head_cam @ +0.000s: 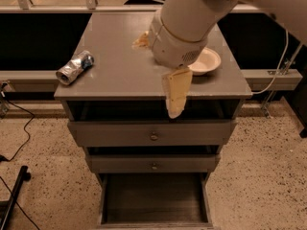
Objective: Place redbull can into bottom drawer
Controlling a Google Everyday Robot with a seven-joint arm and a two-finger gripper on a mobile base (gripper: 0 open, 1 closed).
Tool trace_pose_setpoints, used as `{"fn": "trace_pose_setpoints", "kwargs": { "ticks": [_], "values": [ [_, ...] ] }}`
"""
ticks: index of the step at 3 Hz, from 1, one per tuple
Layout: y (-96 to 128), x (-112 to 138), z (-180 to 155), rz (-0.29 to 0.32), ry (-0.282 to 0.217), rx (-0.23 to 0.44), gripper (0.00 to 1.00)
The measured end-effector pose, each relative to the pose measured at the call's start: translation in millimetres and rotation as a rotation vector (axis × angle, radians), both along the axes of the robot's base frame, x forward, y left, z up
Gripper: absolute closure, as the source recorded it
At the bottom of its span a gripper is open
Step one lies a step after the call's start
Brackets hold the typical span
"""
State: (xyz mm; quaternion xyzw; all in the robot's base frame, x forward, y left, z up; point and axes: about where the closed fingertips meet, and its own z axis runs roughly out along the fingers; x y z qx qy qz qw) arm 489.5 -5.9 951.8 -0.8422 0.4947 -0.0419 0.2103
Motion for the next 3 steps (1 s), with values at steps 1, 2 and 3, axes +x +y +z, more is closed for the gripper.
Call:
{"fn": "trace_pose_setpoints", "kwargs": {
  "ticks": [1,2,3],
  "values": [
    [-7.0,-2.0,2.7,-0.016,-0.001,-0.002,0.0],
    [1.5,1.3,5.2,0.045,-0.013,-0.07,0.0],
    [22.6,35.5,-3.4,0.18,-0.03,-0.156,0.0]
  ]
}}
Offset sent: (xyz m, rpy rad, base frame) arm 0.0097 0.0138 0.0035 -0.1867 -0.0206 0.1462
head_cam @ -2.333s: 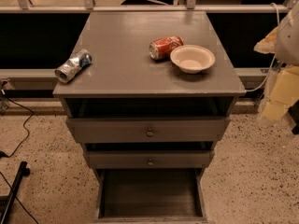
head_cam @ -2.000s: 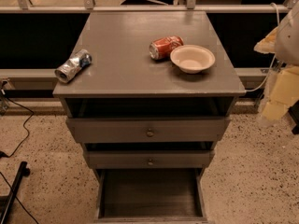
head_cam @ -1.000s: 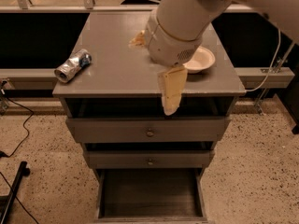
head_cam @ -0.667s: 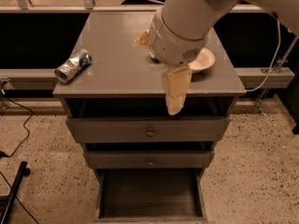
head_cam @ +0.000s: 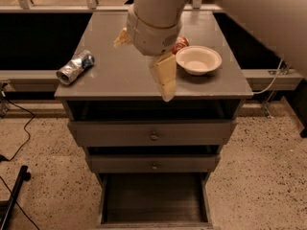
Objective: Place redbull can into bottom drawer
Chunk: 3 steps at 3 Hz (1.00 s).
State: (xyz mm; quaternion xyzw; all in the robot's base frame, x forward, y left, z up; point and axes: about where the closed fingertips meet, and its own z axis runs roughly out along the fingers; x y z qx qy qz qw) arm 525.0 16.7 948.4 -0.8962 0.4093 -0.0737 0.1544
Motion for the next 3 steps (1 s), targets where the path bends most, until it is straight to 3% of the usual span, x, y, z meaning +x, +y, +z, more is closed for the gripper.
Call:
{"fn": "trace_pose_setpoints", "kwargs": {
  "ticks": [2,3],
  "values": [
    [67.2,79.9,-37.9,0.287,0.001,-0.085,0.0],
    [102.7,103.2,-54.5,0.39,-0.014,-0.096,0.0]
  ]
}}
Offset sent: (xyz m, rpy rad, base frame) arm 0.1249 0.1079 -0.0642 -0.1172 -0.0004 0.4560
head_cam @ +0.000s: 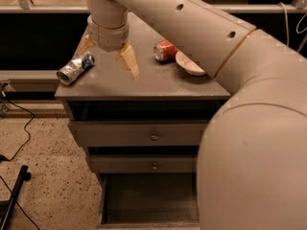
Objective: Place redbull can into bottom drawer
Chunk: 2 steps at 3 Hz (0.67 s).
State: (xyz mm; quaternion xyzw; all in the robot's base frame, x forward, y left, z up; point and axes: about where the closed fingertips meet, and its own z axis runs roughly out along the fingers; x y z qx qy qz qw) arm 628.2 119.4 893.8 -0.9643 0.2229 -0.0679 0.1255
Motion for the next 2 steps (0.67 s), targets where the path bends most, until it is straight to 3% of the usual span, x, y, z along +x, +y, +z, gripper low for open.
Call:
{"fn": "trace_pose_setpoints", "kwargs": {
  "ticks": [2],
  "values": [
    [54.6,37.9,-25.0,0.108,-0.049,-0.06,0.0]
  ]
}}
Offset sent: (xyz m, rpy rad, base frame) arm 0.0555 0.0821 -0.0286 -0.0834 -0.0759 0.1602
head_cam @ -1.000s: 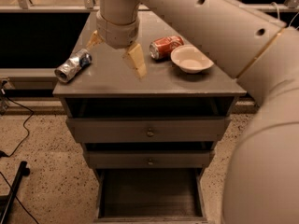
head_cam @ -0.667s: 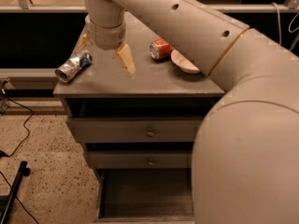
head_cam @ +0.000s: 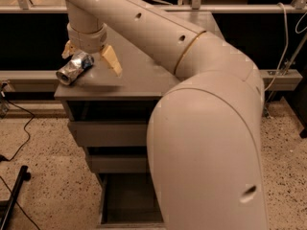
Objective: Place redbull can into bottom drawer
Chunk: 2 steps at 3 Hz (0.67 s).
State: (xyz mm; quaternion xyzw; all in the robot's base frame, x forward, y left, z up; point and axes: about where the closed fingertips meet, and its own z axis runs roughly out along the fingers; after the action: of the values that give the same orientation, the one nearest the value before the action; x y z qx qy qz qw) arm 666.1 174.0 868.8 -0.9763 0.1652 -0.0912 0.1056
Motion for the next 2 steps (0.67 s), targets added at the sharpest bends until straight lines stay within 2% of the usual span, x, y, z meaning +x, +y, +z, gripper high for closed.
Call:
{"fn": "trace_pose_setpoints", "kwargs": {
  "ticks": [2],
  "values": [
    [32.5,28.3,-12.4,0.024,-0.013,-0.013,0.0]
  ]
}}
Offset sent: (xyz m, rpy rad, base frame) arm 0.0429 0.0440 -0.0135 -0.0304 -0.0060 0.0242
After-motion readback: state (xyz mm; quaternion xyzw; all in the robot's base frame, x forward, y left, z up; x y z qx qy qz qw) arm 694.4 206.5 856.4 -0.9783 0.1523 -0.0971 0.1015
